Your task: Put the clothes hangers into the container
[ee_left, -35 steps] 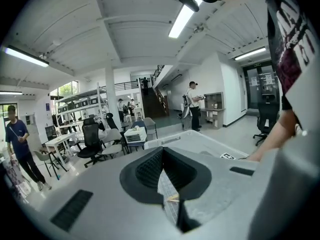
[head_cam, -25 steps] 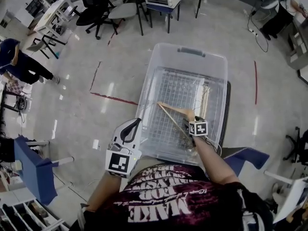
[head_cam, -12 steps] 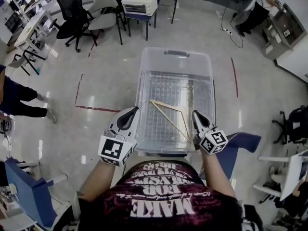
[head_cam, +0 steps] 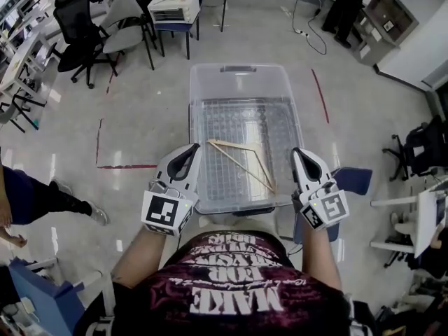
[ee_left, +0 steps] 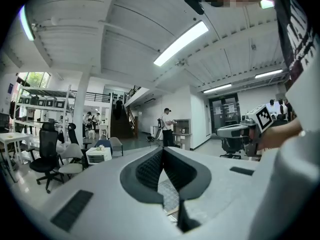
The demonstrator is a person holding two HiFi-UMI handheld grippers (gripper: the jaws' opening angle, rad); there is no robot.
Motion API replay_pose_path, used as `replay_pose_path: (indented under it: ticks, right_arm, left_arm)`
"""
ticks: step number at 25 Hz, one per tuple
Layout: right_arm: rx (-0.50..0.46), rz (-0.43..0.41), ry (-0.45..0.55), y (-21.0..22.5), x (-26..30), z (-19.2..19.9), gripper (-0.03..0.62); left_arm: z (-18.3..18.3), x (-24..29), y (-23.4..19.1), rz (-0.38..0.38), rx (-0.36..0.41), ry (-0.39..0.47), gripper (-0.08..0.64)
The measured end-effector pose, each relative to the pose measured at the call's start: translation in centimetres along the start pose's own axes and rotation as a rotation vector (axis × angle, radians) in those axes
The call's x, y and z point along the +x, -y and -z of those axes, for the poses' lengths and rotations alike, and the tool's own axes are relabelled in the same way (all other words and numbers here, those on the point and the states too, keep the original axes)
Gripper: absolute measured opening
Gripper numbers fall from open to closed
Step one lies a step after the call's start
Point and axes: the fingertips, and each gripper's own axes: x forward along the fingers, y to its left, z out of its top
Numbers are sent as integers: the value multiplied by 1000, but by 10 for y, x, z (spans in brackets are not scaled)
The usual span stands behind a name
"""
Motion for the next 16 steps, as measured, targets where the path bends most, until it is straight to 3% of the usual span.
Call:
replay_pose_path:
  ticks: [9,16]
  right_arm:
    - [8,72,-28,-3,0,13,4]
    - [8,72,-51,12,-1,23,4]
  left_arm:
    - [9,-3,1,46,30,-23,5]
    - [8,9,13,48,30,-28,6]
